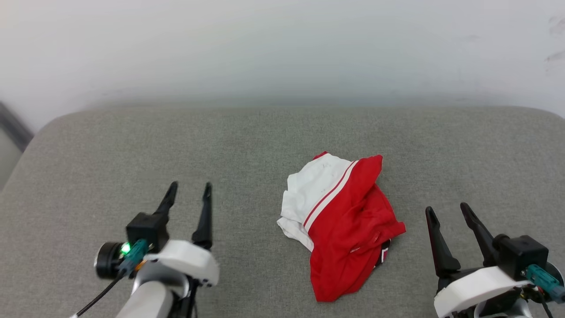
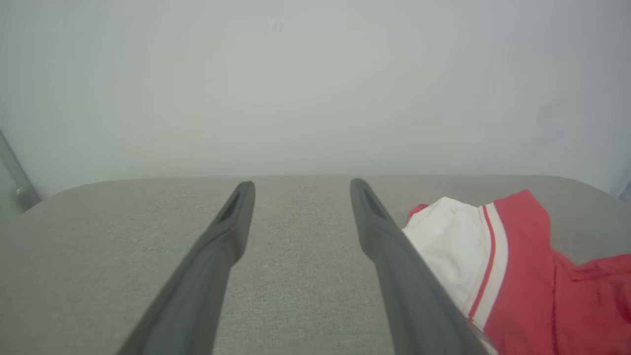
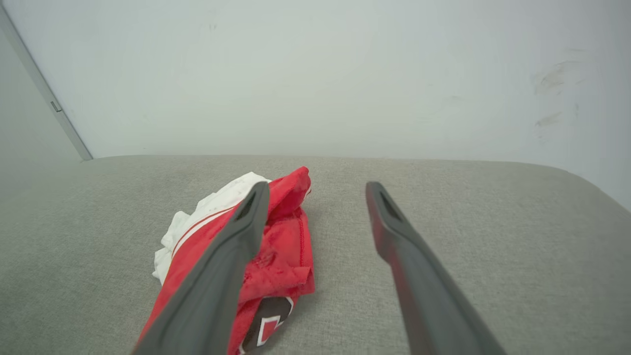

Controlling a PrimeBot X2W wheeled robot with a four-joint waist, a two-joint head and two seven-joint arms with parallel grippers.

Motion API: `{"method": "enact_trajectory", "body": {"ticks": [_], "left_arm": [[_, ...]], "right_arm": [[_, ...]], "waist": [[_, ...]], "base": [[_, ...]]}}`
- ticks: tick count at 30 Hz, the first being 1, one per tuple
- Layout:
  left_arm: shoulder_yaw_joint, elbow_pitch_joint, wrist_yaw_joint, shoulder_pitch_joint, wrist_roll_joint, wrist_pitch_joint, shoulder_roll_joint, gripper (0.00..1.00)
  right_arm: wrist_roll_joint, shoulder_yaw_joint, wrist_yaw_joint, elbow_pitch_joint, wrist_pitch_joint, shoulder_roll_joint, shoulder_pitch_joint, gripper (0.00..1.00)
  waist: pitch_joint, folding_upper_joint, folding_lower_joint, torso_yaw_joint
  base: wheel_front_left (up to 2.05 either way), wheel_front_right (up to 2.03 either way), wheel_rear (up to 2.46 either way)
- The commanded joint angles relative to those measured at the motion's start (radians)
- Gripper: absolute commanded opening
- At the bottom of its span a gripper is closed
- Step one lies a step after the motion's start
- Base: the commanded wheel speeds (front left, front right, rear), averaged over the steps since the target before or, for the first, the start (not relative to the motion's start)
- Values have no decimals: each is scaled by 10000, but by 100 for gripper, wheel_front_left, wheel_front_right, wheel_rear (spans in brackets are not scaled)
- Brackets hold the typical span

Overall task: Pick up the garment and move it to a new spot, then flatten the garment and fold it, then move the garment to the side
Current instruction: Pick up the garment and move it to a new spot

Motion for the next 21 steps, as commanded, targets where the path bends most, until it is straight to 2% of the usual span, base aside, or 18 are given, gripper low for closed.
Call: {"method": "enact_trajectory", "body": {"ticks": [1,8,21], "left_arm": [[59,-67,37,168,-56,-20,65,100],[45,-491,146,942,-130,282,485,100],[-72,-915,249,1091,-149,451,593,100]], "right_arm": [[-67,-18,-3,-48,45,7,163,100],[-129,-138,-3,-268,284,9,548,100],[-87,-96,-3,-460,412,9,700,100]], "waist": [[-94,0,0,3],[-306,0,0,-6],[-298,0,0,-93]], "base": [[0,0,0],[0,0,0],[0,0,0]]}}
